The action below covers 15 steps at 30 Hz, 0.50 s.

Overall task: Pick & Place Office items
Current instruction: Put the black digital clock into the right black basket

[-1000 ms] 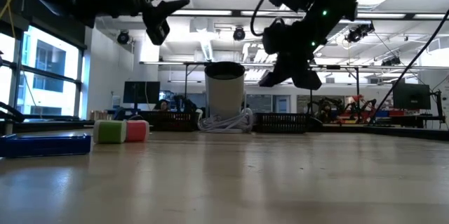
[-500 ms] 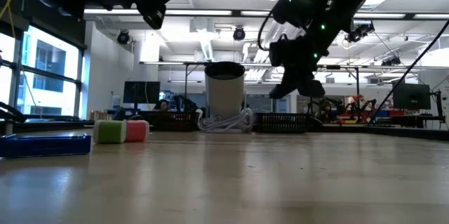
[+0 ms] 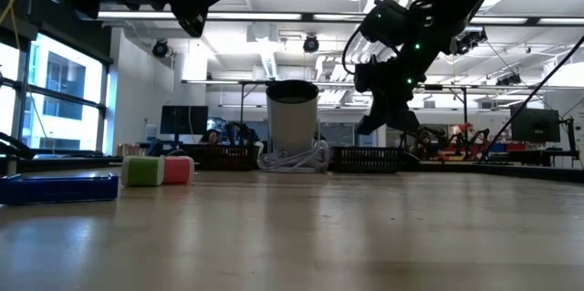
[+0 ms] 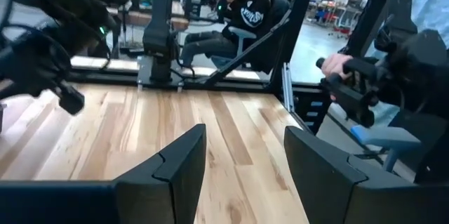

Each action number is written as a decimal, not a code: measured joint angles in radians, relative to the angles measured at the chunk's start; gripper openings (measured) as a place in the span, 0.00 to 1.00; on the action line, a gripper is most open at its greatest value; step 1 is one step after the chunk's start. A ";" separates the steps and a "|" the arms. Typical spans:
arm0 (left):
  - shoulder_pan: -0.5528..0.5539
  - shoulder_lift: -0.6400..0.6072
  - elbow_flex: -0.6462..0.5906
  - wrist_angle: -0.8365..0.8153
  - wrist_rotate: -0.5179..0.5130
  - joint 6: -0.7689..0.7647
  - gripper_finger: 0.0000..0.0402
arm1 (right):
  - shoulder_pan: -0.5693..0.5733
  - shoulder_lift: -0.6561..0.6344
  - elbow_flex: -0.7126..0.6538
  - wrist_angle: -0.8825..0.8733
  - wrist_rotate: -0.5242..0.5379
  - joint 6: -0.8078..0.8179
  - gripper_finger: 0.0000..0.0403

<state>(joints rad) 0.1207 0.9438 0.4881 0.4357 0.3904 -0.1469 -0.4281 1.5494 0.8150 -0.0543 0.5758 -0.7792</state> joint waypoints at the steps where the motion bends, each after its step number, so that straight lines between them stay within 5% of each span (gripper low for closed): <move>1: 0.000 0.000 0.000 -0.005 0.000 -0.001 0.47 | -0.011 0.000 0.000 0.000 -0.004 0.000 0.11; 15: -0.001 0.000 0.000 -0.009 0.004 -0.033 0.47 | -0.131 0.002 0.000 -0.027 -0.106 0.024 0.11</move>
<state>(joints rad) 0.1200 0.9440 0.4881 0.4269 0.3943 -0.1799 -0.5594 1.5512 0.8154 -0.0809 0.4697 -0.7547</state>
